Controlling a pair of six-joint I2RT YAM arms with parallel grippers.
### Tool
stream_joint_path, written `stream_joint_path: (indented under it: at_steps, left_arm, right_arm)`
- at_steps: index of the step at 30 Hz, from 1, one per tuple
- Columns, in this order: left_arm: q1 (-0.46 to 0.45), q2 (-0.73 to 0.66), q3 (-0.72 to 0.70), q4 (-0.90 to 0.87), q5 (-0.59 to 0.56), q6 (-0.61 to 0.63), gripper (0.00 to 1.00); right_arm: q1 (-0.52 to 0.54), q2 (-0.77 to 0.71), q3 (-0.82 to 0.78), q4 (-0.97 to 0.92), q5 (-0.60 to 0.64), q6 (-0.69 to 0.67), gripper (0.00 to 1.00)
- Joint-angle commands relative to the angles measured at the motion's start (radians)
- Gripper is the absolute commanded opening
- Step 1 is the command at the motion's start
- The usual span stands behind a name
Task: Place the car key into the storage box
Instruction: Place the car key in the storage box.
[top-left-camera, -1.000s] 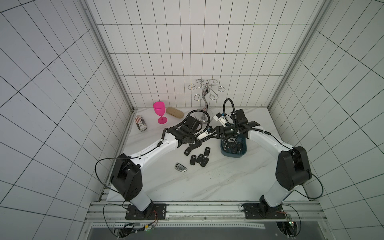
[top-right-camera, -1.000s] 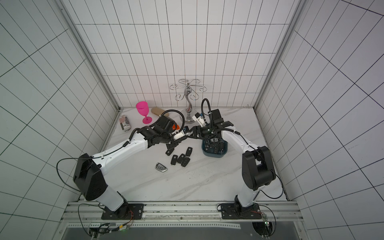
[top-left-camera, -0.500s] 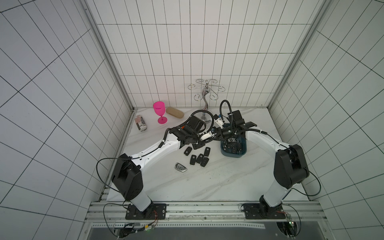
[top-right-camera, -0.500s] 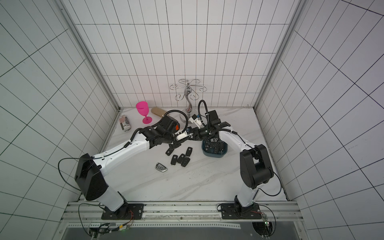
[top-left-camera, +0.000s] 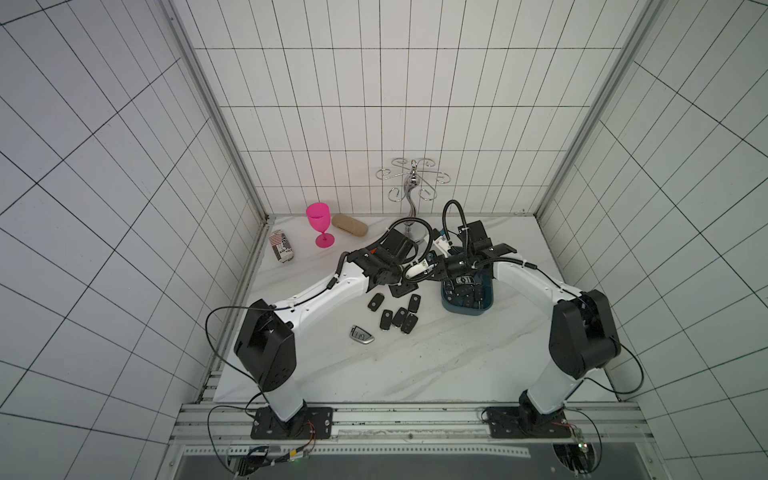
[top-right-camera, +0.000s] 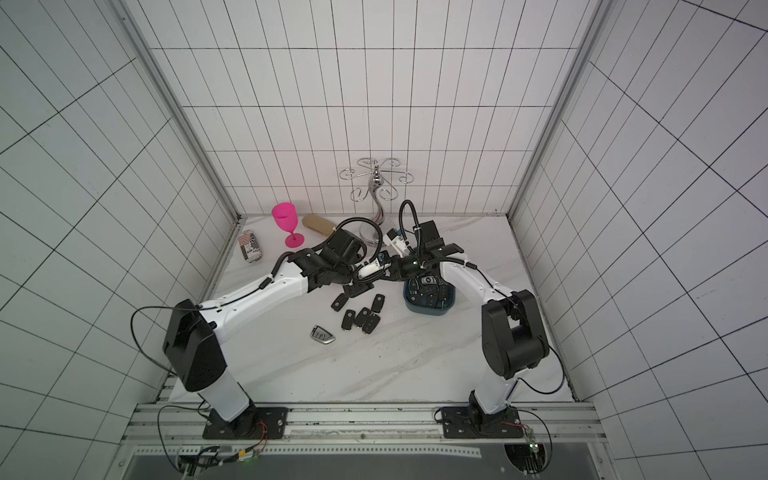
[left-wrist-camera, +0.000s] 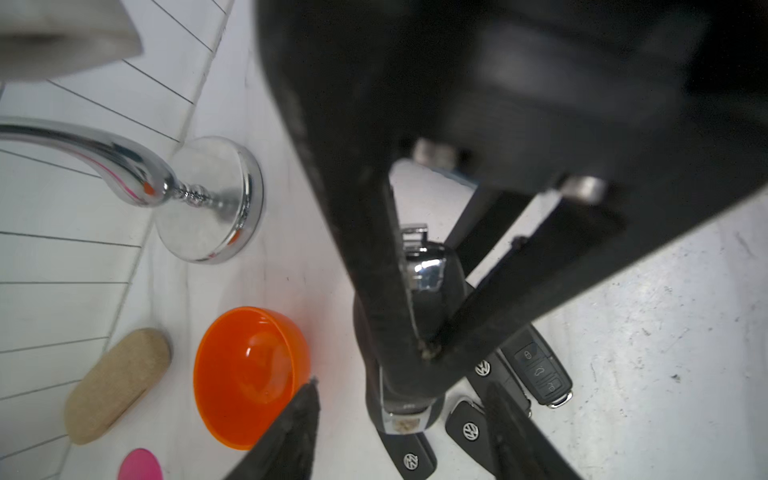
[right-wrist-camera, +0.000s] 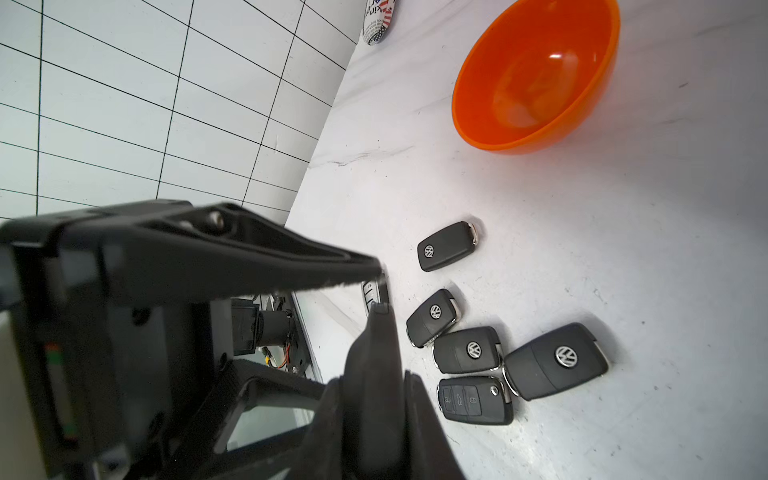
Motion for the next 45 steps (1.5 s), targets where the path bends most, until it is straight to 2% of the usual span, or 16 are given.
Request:
stream_joint_path:
  at_steps: [1, 3, 5, 9, 14, 17, 19, 21, 23, 33, 37, 41, 43, 45]
  left_arm:
    - [-0.007, -0.051, -0.024, 0.039, -0.001, 0.001, 0.98]
    - [0.009, -0.07, -0.044, 0.038, -0.002, 0.022, 0.98]
    - [0.055, -0.086, -0.053, 0.054, 0.019, -0.009, 0.98]
    - [0.201, -0.116, -0.05, 0.065, 0.13, -0.125, 0.98]
    - [0.387, -0.119, -0.028, 0.029, 0.146, -0.233, 0.98]
    - [0.484, -0.127, -0.047, 0.012, 0.17, -0.271, 0.98]
    - [0.531, -0.104, -0.024, -0.07, 0.184, -0.276, 0.98]
    - [0.557, -0.067, 0.023, -0.201, 0.142, -0.265, 0.98]
    - [0.587, -0.073, -0.017, -0.204, 0.117, -0.251, 0.98]
    - [0.615, -0.085, -0.163, -0.186, 0.05, -0.191, 0.98]
    - [0.606, -0.062, -0.173, -0.204, 0.045, -0.168, 0.94]
    - [0.586, -0.091, -0.256, -0.129, 0.033, -0.132, 0.91]
    - [0.558, -0.118, -0.3, -0.097, 0.03, -0.107, 0.91]
    - [0.52, -0.152, -0.341, -0.089, 0.055, -0.078, 0.91]
  right_arm:
    - [-0.037, -0.035, -0.007, -0.039, 0.051, -0.063, 0.03]
    - [-0.064, -0.037, 0.014, -0.09, 0.112, -0.123, 0.02]
    - [-0.088, -0.042, 0.027, -0.128, 0.179, -0.165, 0.02]
    - [-0.139, -0.072, 0.024, -0.166, 0.34, -0.244, 0.02]
    - [-0.19, -0.136, -0.03, -0.14, 0.55, -0.322, 0.02]
    - [-0.215, -0.148, -0.049, -0.13, 0.616, -0.328, 0.02]
    - [-0.224, -0.136, -0.055, -0.133, 0.644, -0.337, 0.02]
    - [-0.231, -0.123, -0.066, -0.133, 0.653, -0.356, 0.02]
    - [-0.233, -0.099, -0.071, -0.133, 0.675, -0.375, 0.02]
    - [-0.233, 0.01, -0.047, -0.137, 0.614, -0.402, 0.03]
    - [-0.23, 0.057, -0.023, -0.161, 0.614, -0.406, 0.04]
    - [-0.221, 0.087, -0.009, -0.16, 0.635, -0.412, 0.05]
    - [-0.22, 0.096, -0.004, -0.159, 0.638, -0.409, 0.08]
    - [-0.219, 0.099, -0.006, -0.16, 0.641, -0.408, 0.15]
